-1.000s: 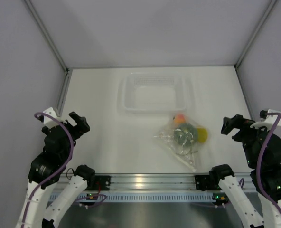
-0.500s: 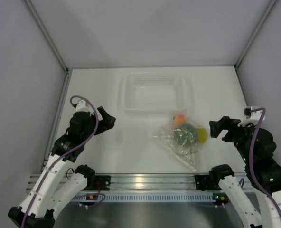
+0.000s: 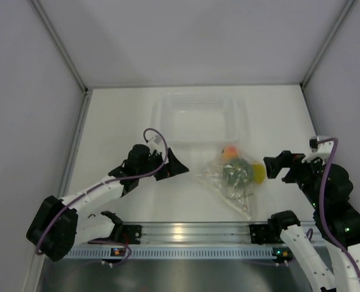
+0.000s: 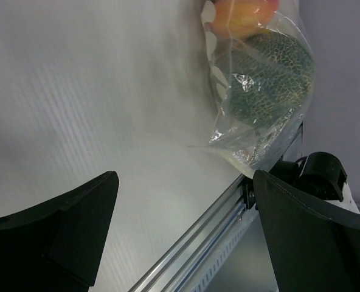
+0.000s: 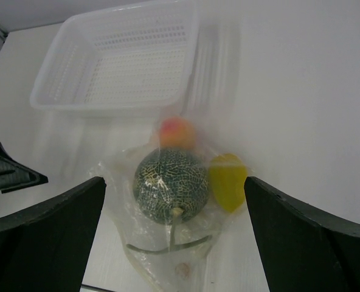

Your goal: Open the zip-top bag and remove the fake food

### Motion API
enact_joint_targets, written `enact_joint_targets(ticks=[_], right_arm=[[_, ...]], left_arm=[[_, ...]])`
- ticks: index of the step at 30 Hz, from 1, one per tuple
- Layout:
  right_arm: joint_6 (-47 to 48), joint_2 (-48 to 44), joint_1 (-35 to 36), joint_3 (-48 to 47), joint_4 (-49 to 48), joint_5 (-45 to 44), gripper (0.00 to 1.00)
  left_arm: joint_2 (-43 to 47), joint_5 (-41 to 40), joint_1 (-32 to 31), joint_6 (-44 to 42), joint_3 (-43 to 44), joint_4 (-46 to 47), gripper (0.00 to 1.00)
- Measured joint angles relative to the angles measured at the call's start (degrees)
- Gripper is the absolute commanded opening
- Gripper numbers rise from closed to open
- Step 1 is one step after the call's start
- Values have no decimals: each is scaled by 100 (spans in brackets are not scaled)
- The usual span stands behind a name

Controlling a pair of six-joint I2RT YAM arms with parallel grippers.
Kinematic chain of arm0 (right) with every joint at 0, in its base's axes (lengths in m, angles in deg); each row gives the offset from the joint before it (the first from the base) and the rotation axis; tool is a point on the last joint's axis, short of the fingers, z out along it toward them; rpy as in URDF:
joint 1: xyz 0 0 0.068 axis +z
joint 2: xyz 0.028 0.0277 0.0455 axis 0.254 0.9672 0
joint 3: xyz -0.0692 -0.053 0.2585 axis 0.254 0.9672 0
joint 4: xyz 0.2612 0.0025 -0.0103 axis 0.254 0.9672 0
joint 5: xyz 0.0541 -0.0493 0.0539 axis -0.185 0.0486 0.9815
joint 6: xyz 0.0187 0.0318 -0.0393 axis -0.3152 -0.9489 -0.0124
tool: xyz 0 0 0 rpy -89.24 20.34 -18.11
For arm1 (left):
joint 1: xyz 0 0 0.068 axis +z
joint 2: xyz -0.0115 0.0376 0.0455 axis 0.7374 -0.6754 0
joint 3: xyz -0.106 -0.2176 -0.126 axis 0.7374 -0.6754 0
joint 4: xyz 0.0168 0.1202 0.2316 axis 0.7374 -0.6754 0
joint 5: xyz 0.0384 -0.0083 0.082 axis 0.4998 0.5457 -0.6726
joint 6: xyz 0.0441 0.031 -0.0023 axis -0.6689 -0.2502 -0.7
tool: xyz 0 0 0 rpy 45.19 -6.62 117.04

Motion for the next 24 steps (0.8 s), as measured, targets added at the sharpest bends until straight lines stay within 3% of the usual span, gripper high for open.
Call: enact_joint_targets(ticks=[6,15,21,24], right_arm=[[-2,0,2,31,0,225,99],[17,-116,2,31,2,372,99],[24,-116,2,31,4,461,99],[70,-116,2,28,7,481,99]], left_arm=[[-977,72,-581,55,4,1471,97],[-2033,-214,-1687,-568,551,2214,93],[-2898,-339,-2065,-667,1143,2623,70],[-3211,-479,-2109,-599,1224,2656,44]])
